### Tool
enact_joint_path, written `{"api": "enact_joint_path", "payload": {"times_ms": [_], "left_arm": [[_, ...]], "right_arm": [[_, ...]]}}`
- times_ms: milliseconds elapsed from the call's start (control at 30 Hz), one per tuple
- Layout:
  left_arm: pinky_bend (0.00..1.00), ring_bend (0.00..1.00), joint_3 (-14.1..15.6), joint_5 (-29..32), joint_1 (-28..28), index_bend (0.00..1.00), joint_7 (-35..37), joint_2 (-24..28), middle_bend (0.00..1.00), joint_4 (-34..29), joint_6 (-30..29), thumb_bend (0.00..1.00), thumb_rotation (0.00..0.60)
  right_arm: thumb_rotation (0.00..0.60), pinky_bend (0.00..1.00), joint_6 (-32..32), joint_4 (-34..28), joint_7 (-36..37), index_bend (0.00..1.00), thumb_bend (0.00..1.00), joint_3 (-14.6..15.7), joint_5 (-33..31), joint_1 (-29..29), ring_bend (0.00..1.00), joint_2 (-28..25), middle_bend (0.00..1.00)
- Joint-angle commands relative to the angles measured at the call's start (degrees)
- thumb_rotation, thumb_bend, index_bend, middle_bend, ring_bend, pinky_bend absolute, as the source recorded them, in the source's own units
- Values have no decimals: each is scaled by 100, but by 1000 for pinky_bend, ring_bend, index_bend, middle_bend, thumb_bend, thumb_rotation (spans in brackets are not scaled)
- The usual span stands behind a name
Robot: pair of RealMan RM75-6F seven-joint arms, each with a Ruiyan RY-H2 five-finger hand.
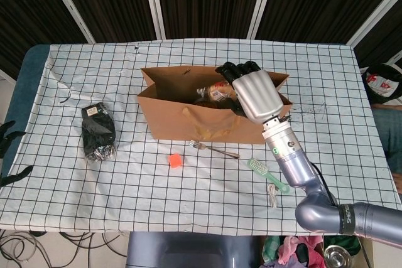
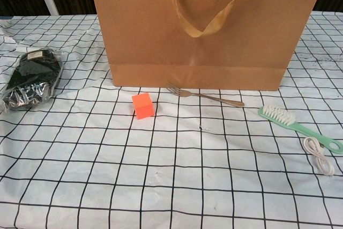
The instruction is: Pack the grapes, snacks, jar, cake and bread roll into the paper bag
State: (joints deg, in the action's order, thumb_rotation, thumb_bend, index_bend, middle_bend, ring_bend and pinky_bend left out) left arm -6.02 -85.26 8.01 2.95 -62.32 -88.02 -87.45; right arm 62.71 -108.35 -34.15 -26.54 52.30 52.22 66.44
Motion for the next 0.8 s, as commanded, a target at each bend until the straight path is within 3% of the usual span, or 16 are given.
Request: {"api": "enact_joint_path", "payload": {"times_ms": [33, 267, 467, 567, 667, 800], "left_arm": [[4, 0, 2, 2, 1, 264, -5, 0, 112, 1, 7, 91, 600], [4, 0, -8, 28, 3, 264, -40, -8, 112, -2, 17, 91, 600], [4, 0, -33, 66, -11, 262, -25, 2, 112, -10, -6, 91, 600], [4, 0, -21, 40, -21, 258, -5, 16, 112, -31, -23, 91, 600], [2, 0, 11, -12, -34, 249, 29, 32, 112, -76, -32, 91, 600], [0, 0, 47, -15, -82, 203, -18, 43, 112, -171, -63, 91, 600]], "right_arm": [[600, 235, -198, -159, -50, 60, 178, 6, -396, 92, 164, -213, 36], [600, 231, 44, -397, -68, 34, 160, -34, -498, 14, 159, -542, 21], [600, 229, 1079, -798, -245, 31, 160, 97, 48, -705, 198, -1301, 79], [600, 229, 1716, -1086, 11, 31, 161, 433, 620, -1470, 202, -1726, 91], [600, 229, 2190, -1181, 330, 31, 161, 1053, 1257, -2345, 202, -2076, 92], [600, 229, 2682, -882, 817, 31, 160, 1870, 1964, -3325, 198, -2150, 93]]}}
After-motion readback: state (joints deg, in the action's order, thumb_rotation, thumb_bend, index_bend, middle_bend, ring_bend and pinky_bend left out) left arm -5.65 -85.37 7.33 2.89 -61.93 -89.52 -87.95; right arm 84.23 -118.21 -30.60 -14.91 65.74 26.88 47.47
